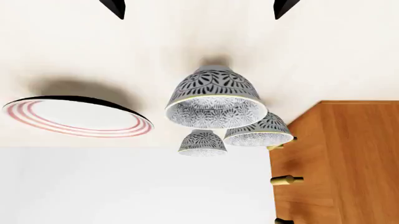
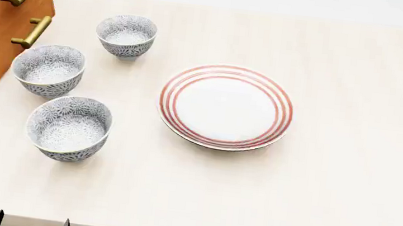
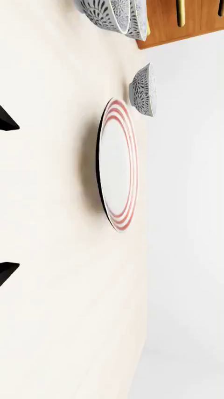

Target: Open the top drawer of the cabinet.

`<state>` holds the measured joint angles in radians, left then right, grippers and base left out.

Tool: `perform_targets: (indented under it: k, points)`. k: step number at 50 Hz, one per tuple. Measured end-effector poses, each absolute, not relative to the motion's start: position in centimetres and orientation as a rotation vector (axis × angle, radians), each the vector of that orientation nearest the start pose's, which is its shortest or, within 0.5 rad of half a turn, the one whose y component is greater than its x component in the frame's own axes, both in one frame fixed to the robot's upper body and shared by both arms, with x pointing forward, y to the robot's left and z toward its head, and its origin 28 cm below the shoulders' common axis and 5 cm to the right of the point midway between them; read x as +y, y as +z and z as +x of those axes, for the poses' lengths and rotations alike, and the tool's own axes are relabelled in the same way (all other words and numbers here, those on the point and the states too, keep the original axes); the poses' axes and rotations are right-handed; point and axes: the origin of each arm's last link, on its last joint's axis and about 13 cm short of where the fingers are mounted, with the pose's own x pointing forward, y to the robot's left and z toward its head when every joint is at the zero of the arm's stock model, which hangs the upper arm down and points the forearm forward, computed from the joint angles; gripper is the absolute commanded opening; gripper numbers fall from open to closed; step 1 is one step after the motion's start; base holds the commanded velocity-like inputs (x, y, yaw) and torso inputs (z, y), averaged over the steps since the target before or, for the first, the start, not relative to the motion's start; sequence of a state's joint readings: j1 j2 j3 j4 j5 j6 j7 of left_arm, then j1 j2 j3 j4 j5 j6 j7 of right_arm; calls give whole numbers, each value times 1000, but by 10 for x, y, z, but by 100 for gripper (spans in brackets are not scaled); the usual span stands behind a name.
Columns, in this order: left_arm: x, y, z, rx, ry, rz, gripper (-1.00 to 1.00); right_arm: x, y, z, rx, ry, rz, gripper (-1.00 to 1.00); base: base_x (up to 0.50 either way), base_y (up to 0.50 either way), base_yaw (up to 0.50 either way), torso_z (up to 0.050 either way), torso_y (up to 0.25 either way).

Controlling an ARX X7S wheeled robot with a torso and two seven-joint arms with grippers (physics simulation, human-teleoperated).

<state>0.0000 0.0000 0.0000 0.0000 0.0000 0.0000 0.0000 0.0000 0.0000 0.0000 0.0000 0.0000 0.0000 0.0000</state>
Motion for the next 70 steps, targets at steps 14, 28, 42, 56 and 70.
perform_targets:
  k: [14,28,42,56,70]
  points:
    - [204,13,211,-1,0,-3,100,-97,12,211,13,-5,-22,100,0,93,0,0,0]
    - [205,13,211,1,4,6,100,-95,11,211,22,1,-38,100,0,500,0,0,0]
    - [206,12,211,5,8,15,100,-94,11,211,23,5,-33,100,0,324,0,0,0]
    - [205,12,211,18,13,23,100,-95,11,211,24,-7,-26,100,0,0,0,35,36]
    - [205,12,212,25,16,22,100,-95,11,211,24,-4,-24,100,0,0,0,50,54]
